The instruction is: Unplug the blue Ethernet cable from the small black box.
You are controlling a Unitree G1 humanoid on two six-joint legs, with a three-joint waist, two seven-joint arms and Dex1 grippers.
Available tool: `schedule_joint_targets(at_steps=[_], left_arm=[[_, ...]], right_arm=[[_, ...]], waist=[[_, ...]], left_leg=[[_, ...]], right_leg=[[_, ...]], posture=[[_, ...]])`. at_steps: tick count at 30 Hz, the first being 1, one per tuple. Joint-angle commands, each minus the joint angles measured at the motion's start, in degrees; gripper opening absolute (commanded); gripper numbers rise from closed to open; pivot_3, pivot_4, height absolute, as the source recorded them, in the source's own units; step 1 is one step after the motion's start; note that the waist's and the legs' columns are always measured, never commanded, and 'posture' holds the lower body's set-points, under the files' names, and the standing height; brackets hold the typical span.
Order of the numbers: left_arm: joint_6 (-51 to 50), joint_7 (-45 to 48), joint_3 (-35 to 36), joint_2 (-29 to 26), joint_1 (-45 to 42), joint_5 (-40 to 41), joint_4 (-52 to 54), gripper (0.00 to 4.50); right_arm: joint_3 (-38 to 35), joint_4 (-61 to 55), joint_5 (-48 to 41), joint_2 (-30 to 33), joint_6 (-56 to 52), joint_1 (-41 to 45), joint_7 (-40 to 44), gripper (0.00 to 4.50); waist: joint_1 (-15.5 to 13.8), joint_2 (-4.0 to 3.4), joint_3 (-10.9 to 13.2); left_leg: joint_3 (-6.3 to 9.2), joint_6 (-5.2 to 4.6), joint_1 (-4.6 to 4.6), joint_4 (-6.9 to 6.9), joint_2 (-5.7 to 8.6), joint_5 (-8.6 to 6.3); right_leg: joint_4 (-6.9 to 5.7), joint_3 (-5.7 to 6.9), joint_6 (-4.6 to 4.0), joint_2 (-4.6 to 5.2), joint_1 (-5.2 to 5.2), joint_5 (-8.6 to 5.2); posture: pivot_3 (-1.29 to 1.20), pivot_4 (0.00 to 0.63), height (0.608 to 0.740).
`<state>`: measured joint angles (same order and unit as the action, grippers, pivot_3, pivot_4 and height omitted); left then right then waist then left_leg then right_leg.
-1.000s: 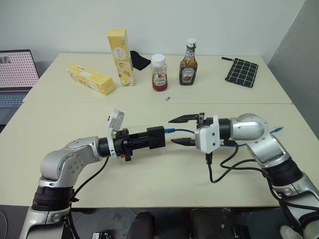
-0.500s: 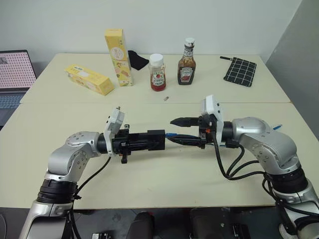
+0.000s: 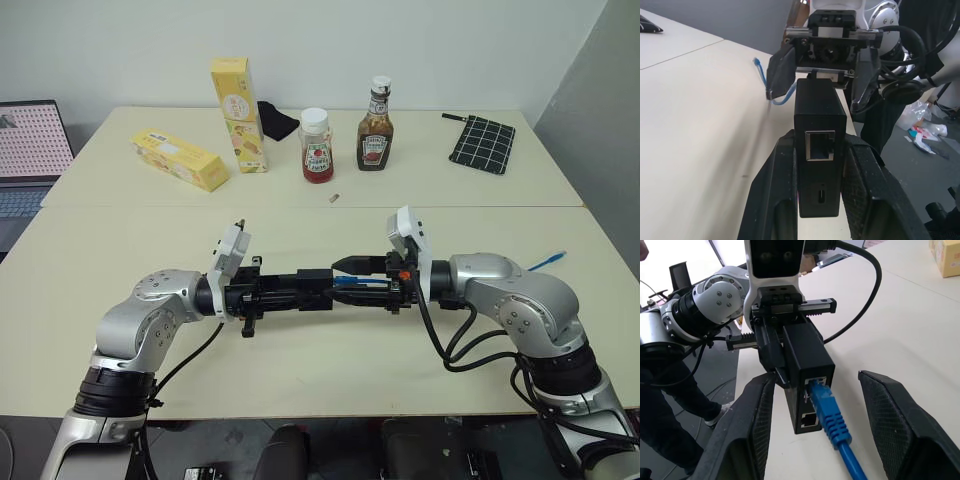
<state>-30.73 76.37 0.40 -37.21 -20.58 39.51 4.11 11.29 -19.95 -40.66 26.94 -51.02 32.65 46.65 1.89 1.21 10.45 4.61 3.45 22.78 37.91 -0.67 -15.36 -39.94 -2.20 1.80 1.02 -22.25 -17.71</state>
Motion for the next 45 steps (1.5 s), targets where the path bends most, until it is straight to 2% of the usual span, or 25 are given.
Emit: schedule_joint_targets(at_steps=[1,4,8,12,14,16,21,27,30,45], left_arm=[[0.2,0.1,1.6,-0.1,0.1,1.4,2.1,0.79],[0.2,0.0,1.8,-0.2,0.4,1.5,2.3,0.79],[0.2,0.1,2.0,-0.5,0.5,1.6,2.2,0.79],[0.2,0.2,2.1,-0.7,0.6,1.8,2.4,0.79],[0.2,0.1,2.0,-0.6,0.5,1.9,2.3,0.79],[0.2,0.1,1.9,-0.6,0.6,1.9,2.4,0.79],[0.0,0.4,1.8,-0.6,0.8,2.0,2.7,0.79],[-0.2,0.5,1.7,-0.7,1.1,2.2,3.0,0.79],[-0.2,0.6,1.7,-0.7,1.2,2.2,3.0,0.79],[-0.1,0.9,1.6,-0.7,1.2,2.1,2.8,0.79]], right_arm=[[-0.7,-0.6,-0.3,0.3,0.4,1.1,1.1,2.78],[-0.7,-0.4,-0.1,0.6,0.6,1.0,1.8,2.28],[-1.1,-0.3,-0.4,1.6,0.5,0.7,3.5,1.33],[-1.2,-0.1,-0.1,1.9,0.6,0.9,3.8,1.3],[-1.0,-0.1,-0.1,2.3,0.6,0.8,4.5,0.95],[-0.8,-0.2,-0.1,2.7,0.6,0.7,5.2,0.82],[-1.5,0.3,-0.9,1.8,-0.2,0.9,4.7,0.82],[-2.6,0.8,-2.0,0.8,-1.6,0.8,3.9,1.88],[-2.8,0.8,-2.2,1.1,-2.1,0.8,4.0,2.58],[-3.6,0.5,-3.5,1.6,-4.2,0.8,4.0,2.6]], waist=[[0.0,0.0,0.0],[0.0,0.0,0.0],[0.0,0.0,0.0],[0.0,0.0,0.0],[0.0,0.0,0.0],[0.0,0.0,0.0],[0.0,0.0,0.0],[0.0,0.0,0.0],[0.0,0.0,0.0],[0.0,0.0,0.0]], left_leg=[[0.0,0.0,0.0,0.0,0.0,0.0],[0.0,0.0,0.0,0.0,0.0,0.0],[0.0,0.0,0.0,0.0,0.0,0.0],[0.0,0.0,0.0,0.0,0.0,0.0],[0.0,0.0,0.0,0.0,0.0,0.0],[0.0,0.0,0.0,0.0,0.0,0.0],[0.0,0.0,0.0,0.0,0.0,0.0],[0.0,0.0,0.0,0.0,0.0,0.0],[0.0,0.0,0.0,-0.01,0.0,0.0],[0.0,0.0,0.0,-0.01,0.0,0.0]], right_leg=[[0.0,0.0,0.0,0.0,0.0,0.0],[0.0,0.0,0.0,0.0,0.0,0.0],[0.0,0.01,0.0,0.0,0.0,0.0],[0.0,0.0,0.0,-0.01,0.0,0.0],[0.0,0.0,0.0,-0.01,0.0,0.0],[0.0,0.0,0.0,-0.01,0.0,0.0],[0.0,0.0,0.0,-0.01,0.0,0.0],[0.0,0.0,0.0,-0.01,0.0,0.0],[0.01,0.0,0.0,-0.01,0.0,0.0],[0.01,0.01,0.0,-0.02,0.0,0.0]], posture=[[0.0,0.15,0.74],[0.0,0.15,0.74],[0.0,0.15,0.74],[0.0,0.15,0.74],[0.0,0.15,0.74],[0.0,0.15,0.74],[0.0,0.15,0.74],[0.0,0.15,0.74],[0.0,0.15,0.74],[0.0,0.15,0.74]])
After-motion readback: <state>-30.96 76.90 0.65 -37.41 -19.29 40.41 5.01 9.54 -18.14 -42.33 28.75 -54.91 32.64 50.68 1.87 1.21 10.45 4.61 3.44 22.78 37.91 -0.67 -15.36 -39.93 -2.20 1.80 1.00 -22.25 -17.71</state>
